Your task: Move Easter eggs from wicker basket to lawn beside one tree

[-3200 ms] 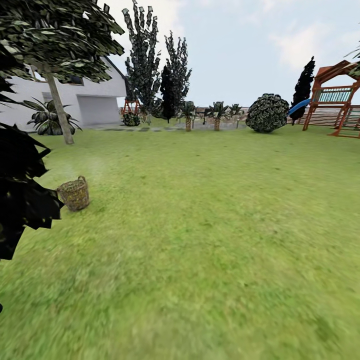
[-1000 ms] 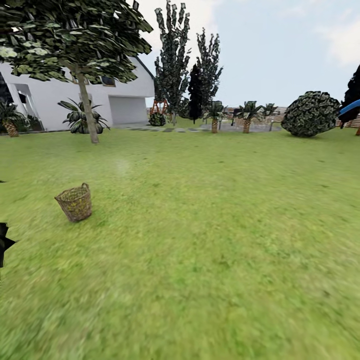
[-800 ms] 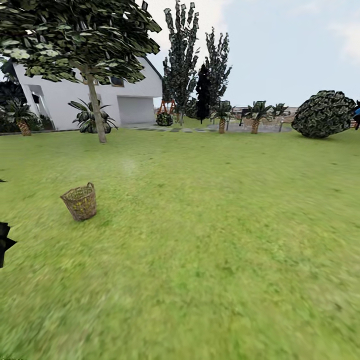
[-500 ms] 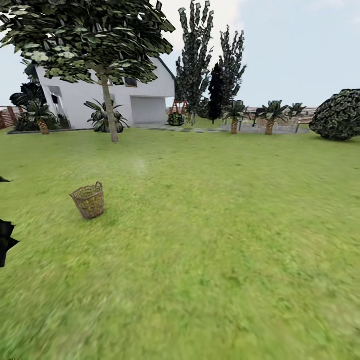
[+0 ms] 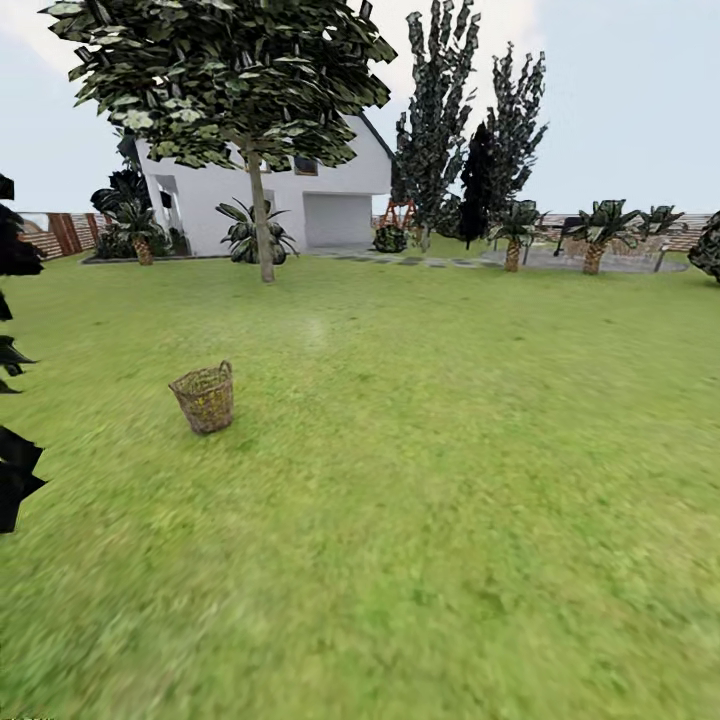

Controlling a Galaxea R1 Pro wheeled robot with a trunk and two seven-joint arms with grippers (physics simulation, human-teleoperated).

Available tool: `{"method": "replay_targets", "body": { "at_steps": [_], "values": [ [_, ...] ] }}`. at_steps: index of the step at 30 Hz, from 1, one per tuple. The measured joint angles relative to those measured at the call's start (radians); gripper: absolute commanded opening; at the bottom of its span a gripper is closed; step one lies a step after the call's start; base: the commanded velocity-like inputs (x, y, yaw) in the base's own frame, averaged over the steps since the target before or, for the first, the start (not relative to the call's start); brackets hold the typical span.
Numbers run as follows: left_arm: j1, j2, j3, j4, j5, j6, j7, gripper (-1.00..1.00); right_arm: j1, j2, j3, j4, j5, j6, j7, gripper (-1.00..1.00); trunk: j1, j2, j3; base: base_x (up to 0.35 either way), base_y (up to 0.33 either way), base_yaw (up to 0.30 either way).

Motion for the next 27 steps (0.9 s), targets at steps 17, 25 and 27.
{"method": "replay_targets", "body": {
  "at_steps": [17, 25, 27],
  "values": [
    [0.0, 0.0, 0.0, 0.0, 0.0, 0.0, 0.0, 1.0, 0.0, 0.0, 0.0, 0.001, 0.0, 0.0, 0.0, 1.0, 0.0, 0.0, 0.0, 0.267, -0.231, 0.242],
    [0.0, 0.0, 0.0, 0.0, 0.0, 0.0, 0.0, 1.0, 0.0, 0.0, 0.0, 0.001, 0.0, 0.0, 0.0, 1.0, 0.0, 0.0, 0.0, 0.267, -0.23, 0.241],
    [0.0, 0.0, 0.0, 0.0, 0.0, 0.0, 0.0, 1.0, 0.0, 0.0, 0.0, 0.0, 0.0, 0.0, 0.0, 1.0, 0.0, 0.0, 0.0, 0.267, -0.23, 0.241]
  ]
}}
